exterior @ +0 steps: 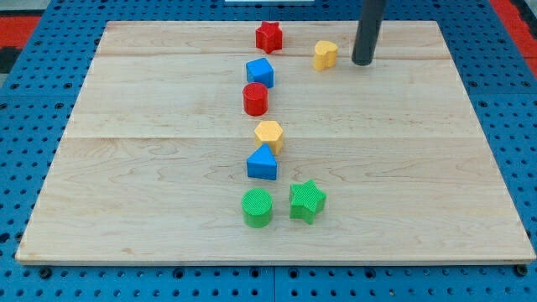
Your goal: Move the yellow heart below the red star
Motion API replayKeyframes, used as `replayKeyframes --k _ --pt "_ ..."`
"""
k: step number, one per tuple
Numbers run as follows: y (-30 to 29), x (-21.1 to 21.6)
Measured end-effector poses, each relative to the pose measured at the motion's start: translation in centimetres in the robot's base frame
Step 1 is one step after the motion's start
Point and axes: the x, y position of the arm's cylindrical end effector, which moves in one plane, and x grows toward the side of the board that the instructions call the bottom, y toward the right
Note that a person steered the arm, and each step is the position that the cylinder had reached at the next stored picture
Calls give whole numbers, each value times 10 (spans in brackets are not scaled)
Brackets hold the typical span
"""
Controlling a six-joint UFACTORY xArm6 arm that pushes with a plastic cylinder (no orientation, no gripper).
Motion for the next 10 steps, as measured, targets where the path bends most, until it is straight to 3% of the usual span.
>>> replayKeyframes --k 2,3,4,9,10 --pt "-83 -26" --pt "-88 -22" --pt "-41 1" --pt "-163 -6" --pt "-142 -6"
